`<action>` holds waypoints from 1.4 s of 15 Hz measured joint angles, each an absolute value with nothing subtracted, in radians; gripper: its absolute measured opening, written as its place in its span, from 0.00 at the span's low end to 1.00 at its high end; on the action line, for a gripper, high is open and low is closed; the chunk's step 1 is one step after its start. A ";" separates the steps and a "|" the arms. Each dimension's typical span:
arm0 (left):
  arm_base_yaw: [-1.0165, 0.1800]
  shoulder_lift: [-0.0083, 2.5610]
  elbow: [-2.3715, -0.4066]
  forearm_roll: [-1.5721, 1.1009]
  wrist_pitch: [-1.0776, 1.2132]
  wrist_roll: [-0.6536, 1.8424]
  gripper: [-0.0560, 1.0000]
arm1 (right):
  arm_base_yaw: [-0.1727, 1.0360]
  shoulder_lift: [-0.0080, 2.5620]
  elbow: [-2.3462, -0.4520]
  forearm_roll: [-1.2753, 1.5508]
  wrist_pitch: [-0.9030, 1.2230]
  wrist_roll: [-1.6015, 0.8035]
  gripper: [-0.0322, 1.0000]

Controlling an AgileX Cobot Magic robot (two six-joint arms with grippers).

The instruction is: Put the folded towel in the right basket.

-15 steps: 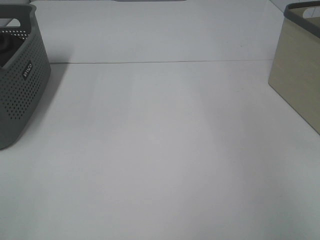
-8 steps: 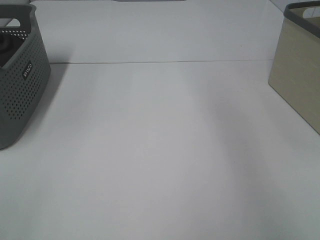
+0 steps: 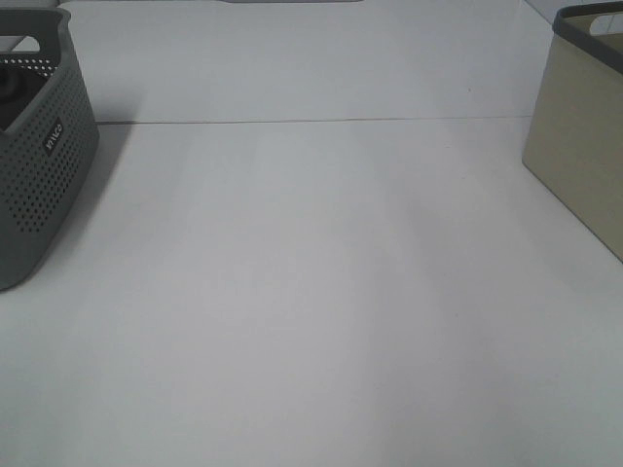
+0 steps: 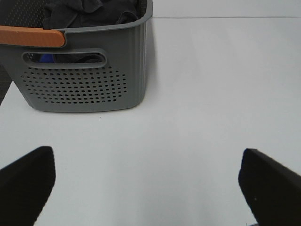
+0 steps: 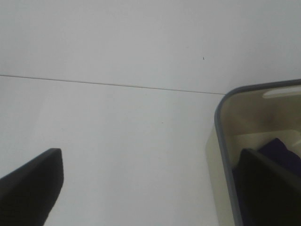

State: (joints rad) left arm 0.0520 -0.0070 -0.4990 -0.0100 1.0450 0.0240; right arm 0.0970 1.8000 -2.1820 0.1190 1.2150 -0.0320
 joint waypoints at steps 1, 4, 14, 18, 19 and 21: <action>0.052 -0.007 -0.499 -0.010 1.045 0.024 0.99 | 0.097 1.749 -2.122 0.109 1.212 -0.031 0.96; 0.052 -0.007 -0.499 -0.010 1.045 0.024 0.99 | 0.097 1.242 -1.458 0.069 1.138 -0.032 0.96; 0.052 -0.007 -0.499 -0.010 1.045 0.024 0.99 | 0.097 0.038 -0.488 0.060 1.128 -0.041 0.95; 0.052 -0.007 -0.499 -0.010 1.045 0.024 0.99 | 0.097 -0.004 -0.463 0.053 1.119 -0.042 0.95; 0.052 -0.007 -0.499 -0.010 1.045 0.024 0.99 | 0.097 -0.004 -0.459 0.044 1.118 -0.042 0.95; 0.052 -0.007 -0.499 -0.010 1.045 0.024 0.99 | 0.097 -0.004 -0.457 0.041 1.111 -0.042 0.95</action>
State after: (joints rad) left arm 0.0520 -0.0070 -0.4990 -0.0100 1.0450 0.0240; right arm 0.0970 -0.0040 -0.4570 0.0410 1.1110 -0.0420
